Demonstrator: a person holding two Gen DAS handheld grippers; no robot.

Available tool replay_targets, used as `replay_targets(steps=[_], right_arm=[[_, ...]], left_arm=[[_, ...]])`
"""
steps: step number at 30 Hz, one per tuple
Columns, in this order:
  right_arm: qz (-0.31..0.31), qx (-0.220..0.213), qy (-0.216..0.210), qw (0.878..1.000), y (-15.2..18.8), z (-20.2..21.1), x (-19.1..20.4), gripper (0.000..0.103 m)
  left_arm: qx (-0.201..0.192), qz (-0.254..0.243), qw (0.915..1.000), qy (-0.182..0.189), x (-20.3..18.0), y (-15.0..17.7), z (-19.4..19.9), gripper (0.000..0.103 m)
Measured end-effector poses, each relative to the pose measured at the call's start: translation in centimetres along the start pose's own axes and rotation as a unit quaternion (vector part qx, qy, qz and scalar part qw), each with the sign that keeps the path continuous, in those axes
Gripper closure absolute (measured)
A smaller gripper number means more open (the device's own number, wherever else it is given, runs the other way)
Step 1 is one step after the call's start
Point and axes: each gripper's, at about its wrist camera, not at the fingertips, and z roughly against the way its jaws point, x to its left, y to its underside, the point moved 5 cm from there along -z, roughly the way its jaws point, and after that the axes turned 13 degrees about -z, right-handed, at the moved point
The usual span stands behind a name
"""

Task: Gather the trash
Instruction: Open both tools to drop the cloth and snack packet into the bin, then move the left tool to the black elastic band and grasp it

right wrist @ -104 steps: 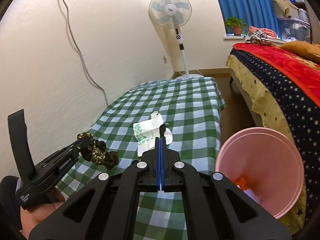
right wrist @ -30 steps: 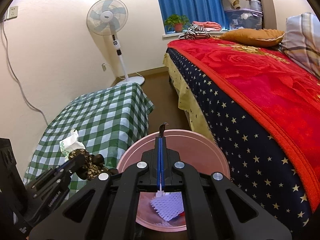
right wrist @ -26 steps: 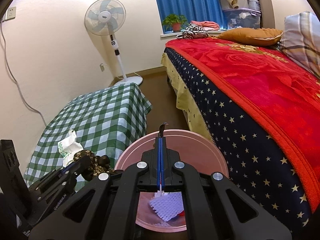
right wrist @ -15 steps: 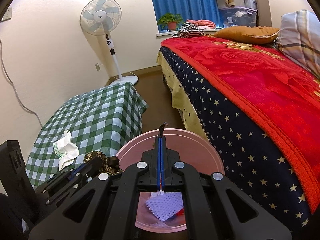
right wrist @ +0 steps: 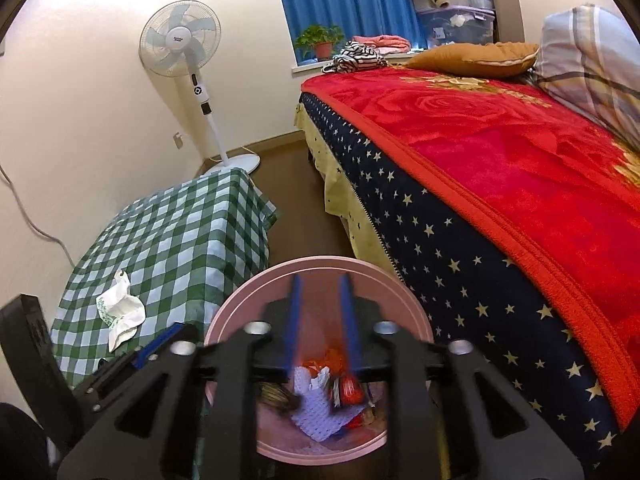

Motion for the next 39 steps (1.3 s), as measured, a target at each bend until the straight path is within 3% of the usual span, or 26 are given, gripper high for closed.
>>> replay_targets(steps=[15, 20, 23, 25, 35, 38, 39], right_arm=[[0.021, -0.011, -0.012, 1.000, 0.6, 1.1, 1.6, 0.073], [0.027, -0.008, -0.024, 0.999, 1.1, 1.4, 2.9, 0.073], [0.034, -0.006, -0.033, 0.999, 1.6, 1.5, 4.0, 0.073], [0.040, -0.004, -0.038, 0.998, 1.9, 1.5, 4.9, 0.073], [0.068, 0.008, -0.063, 0.996, 3.6, 1.1, 8.3, 0.073], [0.073, 0.015, -0.070, 0.995, 4.0, 0.8, 9.0, 0.067], [0.076, 0.017, -0.073, 0.994, 4.2, 0.6, 9.3, 0.065]], left_arm=[[-0.017, 0.042, 0.9945, -0.094, 6.8, 1.5, 6.7, 0.088], [-0.010, 0.069, 0.9875, -0.141, 10.1, 2.7, 8.8, 0.075], [0.012, 0.076, 0.9807, -0.179, 11.5, 3.8, 9.2, 0.053], [0.032, 0.078, 0.9767, -0.197, 12.3, 4.8, 9.1, 0.047], [0.083, 0.093, 0.9702, -0.208, 13.7, 7.6, 8.4, 0.047], [0.092, 0.094, 0.9685, -0.211, 14.0, 7.9, 8.3, 0.048], [0.095, 0.094, 0.9678, -0.213, 14.1, 7.9, 8.2, 0.052]])
